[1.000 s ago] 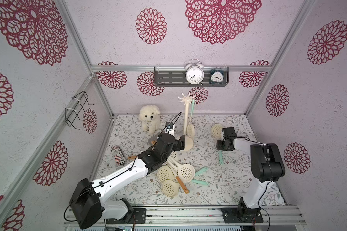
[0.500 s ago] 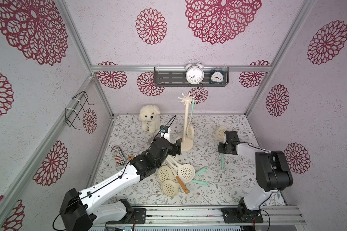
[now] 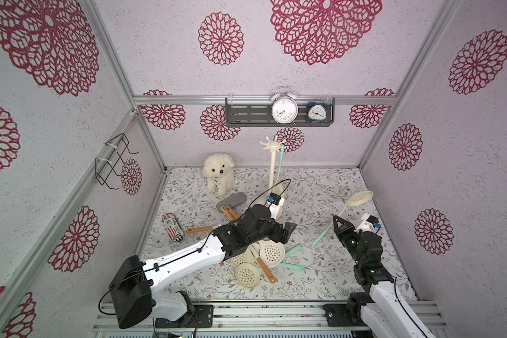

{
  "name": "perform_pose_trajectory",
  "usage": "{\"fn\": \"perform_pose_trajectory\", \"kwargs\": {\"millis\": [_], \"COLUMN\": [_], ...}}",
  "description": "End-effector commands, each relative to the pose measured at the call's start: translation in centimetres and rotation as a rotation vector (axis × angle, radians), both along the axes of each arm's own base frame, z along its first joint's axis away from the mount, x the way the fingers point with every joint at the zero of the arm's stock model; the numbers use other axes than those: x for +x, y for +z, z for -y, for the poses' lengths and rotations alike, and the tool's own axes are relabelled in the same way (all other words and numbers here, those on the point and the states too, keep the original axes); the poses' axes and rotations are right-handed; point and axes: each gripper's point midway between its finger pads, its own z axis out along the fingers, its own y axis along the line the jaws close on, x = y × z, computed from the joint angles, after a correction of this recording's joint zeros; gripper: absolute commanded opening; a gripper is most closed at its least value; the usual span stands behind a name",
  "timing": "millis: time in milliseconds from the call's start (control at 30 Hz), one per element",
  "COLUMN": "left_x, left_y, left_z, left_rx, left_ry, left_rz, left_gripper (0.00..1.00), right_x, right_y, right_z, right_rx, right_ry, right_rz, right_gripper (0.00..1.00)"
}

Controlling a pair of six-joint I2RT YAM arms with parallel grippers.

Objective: Hang the skimmer on the kitchen utensil rack
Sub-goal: Pick up the skimmer from the center of the board.

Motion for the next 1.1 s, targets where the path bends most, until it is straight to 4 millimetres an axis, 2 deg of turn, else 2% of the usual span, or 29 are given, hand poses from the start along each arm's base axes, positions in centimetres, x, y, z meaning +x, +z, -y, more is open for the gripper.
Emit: {"fn": "perform_pose_trajectory", "kwargs": {"millis": [0,200,367,500,700,867,1067], "left_x": [-1.0,-1.5,-2.3,-2.7,-3.0,-3.1,-3.4], "left_y": [1.1,-0.6,-1.9,-3.5,-5.5,-6.1,-6.6], "left_z": [2.6,5.8,8.1,9.4,10.5,10.9,11.4], "left_rx": [-0.014,0.058,0.13,0.17,0.216,0.23,0.234], "left_ry": [-0.096,-0.186,-0.243,-0.265,-0.283,-0.292,-0.308], "left_rz": [0.031,0.022,0.021,0.012,-0.006,-0.011,-0.021], "left_gripper": [0.92,0.94,0.84,0.77,0.6,0.39,0.21], "right_x": [-0.8,-1.5,-1.6,-1.7,-1.8,-1.9,-1.9], "right_y": [2.4,1.8,0.8,1.0,1.2,1.2,1.1], "right_z": [0.1,-0.3,-0.9,-1.1,-1.3,-1.4,-1.5], "right_rx": [0.189,0.247,0.278,0.285,0.297,0.305,0.317], "right_ry": [-0.032,-0.012,0.014,0.022,0.037,0.04,0.043], "right_rz": [0.037,0.025,0.006,0.011,0.014,0.01,0.005], "right_gripper": [0.0,0.0,0.0,0.0,0.0,0.0,0.0]}}
